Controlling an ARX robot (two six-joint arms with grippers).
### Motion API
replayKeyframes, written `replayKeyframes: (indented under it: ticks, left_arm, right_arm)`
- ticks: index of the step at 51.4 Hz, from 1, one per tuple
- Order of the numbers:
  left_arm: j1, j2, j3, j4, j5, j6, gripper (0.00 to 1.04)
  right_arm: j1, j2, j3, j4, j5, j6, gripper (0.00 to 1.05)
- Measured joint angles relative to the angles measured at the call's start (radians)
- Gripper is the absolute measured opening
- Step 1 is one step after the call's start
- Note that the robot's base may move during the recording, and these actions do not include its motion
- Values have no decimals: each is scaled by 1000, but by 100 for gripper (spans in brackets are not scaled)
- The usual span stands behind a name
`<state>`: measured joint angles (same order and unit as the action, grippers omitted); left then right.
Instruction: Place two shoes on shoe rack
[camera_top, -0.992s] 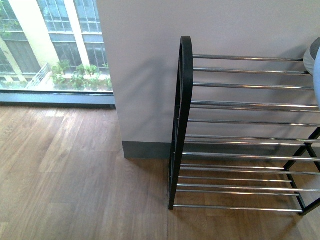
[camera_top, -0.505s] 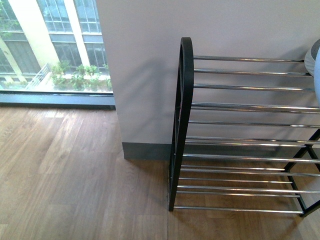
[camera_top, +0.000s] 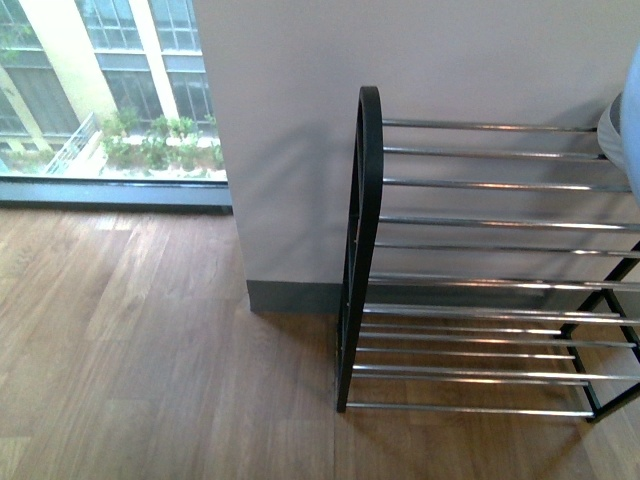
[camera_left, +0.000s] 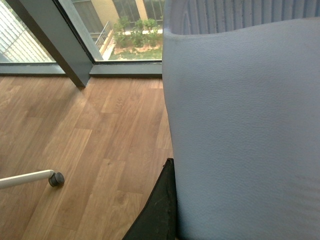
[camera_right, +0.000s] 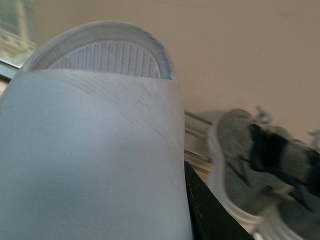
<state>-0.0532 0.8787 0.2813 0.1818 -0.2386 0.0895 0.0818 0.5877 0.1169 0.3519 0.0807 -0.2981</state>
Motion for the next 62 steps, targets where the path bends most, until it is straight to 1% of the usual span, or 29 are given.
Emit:
replayKeyframes:
  ticks: [1,4,7,9,15,19,25,31,43,57,62]
  left_arm:
    - [0,0,0,0,0,0,2]
    - [0,0,0,0,0,0,2]
    - [0,0,0,0,0,0,2]
    - [0,0,0,0,1,0,2]
    - [0,0,0,0,0,0,2]
    - [0,0,0,0,0,0,2]
    - [0,0,0,0,0,0,2]
    - [0,0,0,0,0,0,2]
    - [0,0,0,0,0,0,2]
    - [0,0,0,0,0,0,2]
    - [0,0,0,0,0,0,2]
  right_arm:
    - [2,18,5,13,-42,34,1]
    - [8,66,24,37,-76,92,1]
    - [14,171,72,89,-97,140,1]
    - [8,275,124,140,-93,161,1]
    - [-17,540,282,209,-113,178,1]
    - [-38,704,376,209,-131,175,1]
    - [-61,835,446,205,-139,174,1]
    - [-105,1012,561,192,-141,165,1]
    - [-164,1237,751,159,-130,114,1]
    - [-228,1470,984,116,-77,53,1]
    - [-264,1547,1071,71,-50,43,1]
